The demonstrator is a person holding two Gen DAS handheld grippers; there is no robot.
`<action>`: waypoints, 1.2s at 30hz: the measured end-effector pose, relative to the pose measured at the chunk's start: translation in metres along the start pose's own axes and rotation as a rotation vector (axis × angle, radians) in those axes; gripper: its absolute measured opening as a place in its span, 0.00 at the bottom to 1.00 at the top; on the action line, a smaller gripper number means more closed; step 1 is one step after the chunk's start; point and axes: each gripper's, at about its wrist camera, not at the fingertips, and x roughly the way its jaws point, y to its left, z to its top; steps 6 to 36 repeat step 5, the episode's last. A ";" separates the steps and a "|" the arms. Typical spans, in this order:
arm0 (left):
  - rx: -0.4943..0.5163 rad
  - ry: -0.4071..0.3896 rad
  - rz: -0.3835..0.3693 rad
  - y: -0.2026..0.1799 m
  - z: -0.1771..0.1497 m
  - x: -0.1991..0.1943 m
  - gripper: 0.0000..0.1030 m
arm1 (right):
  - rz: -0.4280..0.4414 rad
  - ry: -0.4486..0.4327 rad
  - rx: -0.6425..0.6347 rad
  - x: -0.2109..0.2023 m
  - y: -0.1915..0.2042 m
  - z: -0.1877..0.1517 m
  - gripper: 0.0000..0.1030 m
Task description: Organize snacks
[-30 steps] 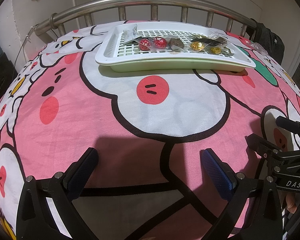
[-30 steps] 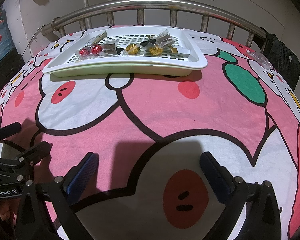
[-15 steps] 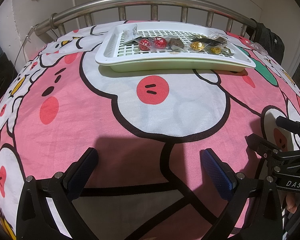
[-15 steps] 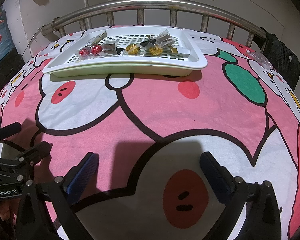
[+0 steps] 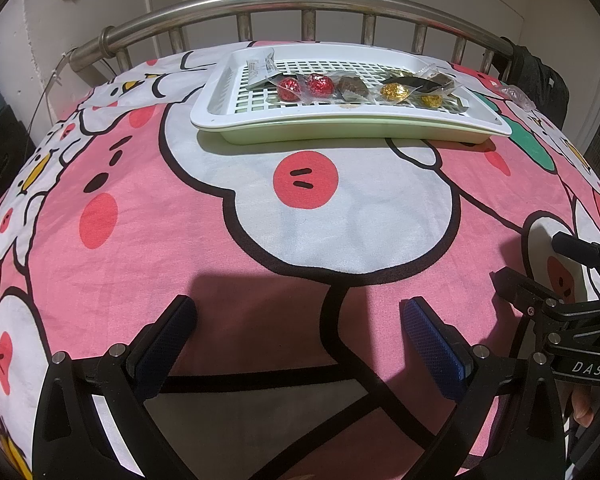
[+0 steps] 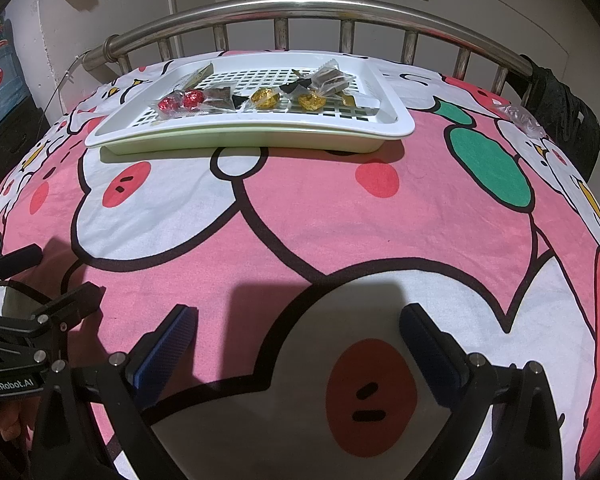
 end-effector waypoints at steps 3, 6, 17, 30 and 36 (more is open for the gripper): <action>0.000 0.000 0.000 0.000 0.000 0.000 1.00 | 0.000 0.000 0.000 0.000 0.000 0.000 1.00; 0.000 0.000 0.000 0.000 0.000 0.000 1.00 | 0.000 0.000 0.000 0.000 0.000 0.000 1.00; 0.000 0.000 0.000 0.000 0.000 0.000 1.00 | 0.000 0.000 0.000 0.000 0.000 0.000 1.00; 0.000 0.000 0.000 0.000 0.000 0.000 1.00 | 0.000 0.000 0.000 0.000 0.000 0.000 1.00; 0.000 0.000 0.000 0.000 0.000 0.000 1.00 | 0.000 0.000 0.000 0.000 0.000 0.000 1.00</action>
